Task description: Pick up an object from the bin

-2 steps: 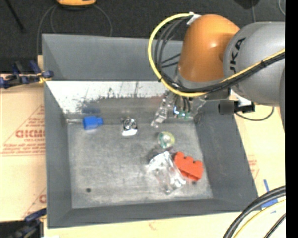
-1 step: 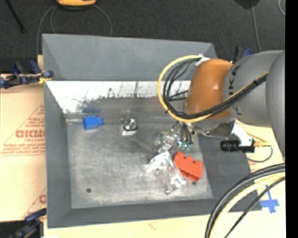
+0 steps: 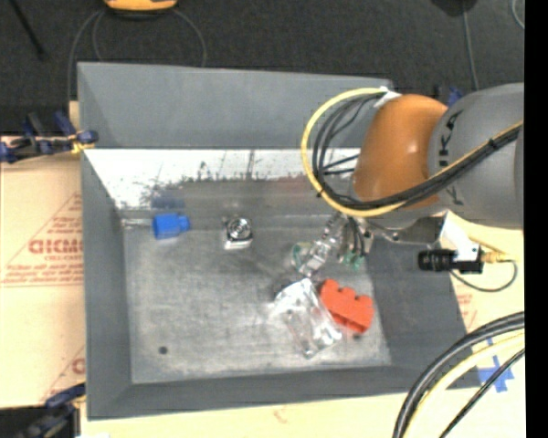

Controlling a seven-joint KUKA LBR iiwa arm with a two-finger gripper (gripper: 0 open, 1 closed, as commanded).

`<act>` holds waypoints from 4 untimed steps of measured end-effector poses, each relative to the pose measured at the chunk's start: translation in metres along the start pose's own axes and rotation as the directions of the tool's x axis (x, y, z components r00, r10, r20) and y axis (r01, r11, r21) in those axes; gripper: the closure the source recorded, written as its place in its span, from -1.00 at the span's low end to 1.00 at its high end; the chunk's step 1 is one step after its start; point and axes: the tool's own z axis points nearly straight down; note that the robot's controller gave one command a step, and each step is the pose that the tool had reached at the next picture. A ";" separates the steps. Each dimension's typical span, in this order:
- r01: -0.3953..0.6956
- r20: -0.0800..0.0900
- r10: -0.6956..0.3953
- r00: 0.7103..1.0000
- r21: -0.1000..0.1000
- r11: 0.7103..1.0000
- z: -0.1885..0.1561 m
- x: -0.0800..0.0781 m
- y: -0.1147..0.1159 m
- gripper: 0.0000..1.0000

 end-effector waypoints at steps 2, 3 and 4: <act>-0.050 0.008 0.050 0.999 -0.003 0.999 0.059 0.000 -0.006 -1.00; -0.051 0.000 0.051 0.999 -0.002 0.999 0.060 0.002 -0.005 1.00; -0.007 0.005 0.007 1.000 -0.002 1.000 -0.051 -0.004 -0.001 1.00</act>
Offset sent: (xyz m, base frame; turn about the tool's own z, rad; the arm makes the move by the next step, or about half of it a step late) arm 0.0000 0.0000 0.0000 0.0000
